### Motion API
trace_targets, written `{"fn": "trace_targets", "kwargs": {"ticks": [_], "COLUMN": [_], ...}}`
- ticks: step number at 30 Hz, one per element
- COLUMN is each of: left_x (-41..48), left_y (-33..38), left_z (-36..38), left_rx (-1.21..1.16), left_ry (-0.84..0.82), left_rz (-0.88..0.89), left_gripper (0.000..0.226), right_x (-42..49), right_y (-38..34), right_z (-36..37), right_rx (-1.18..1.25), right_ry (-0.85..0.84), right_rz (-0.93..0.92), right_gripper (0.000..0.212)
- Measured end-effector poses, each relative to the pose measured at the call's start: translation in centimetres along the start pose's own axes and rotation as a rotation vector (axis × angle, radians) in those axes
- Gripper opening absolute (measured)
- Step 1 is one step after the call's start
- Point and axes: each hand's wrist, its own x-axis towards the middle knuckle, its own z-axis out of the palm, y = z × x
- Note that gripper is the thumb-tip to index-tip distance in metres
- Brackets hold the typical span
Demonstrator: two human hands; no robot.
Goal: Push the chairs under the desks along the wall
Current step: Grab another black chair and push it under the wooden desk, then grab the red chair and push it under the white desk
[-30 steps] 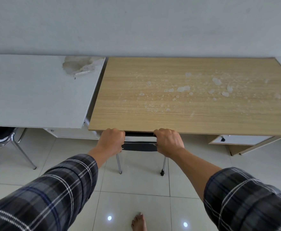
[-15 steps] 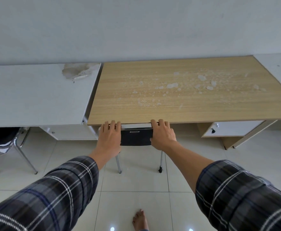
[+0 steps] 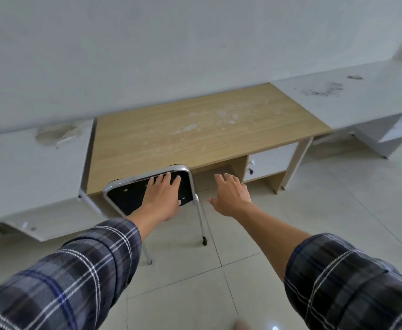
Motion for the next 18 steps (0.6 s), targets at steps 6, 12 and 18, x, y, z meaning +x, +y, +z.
{"fn": "trace_targets", "kwargs": {"ticks": [6, 12, 18], "left_x": [-2.9, -6.0, -9.1], "left_y": [4.9, 12.1, 24.1], "left_z": [-1.3, -2.0, -3.9], "left_rx": [0.045, 0.101, 0.117], "left_ry": [0.011, 0.013, 0.073], "left_rz": [0.203, 0.392, 0.641], "left_gripper": [0.075, 0.077, 0.076], "right_x": [-8.9, -18.5, -29.0], "right_y": [2.9, 6.6, 13.5], "right_z": [-1.4, -3.2, -5.0], "right_rx": [0.0, 0.015, 0.037], "right_ry": [0.069, 0.153, 0.227], "right_rz": [0.227, 0.44, 0.698], "right_gripper": [0.074, 0.07, 0.066]}}
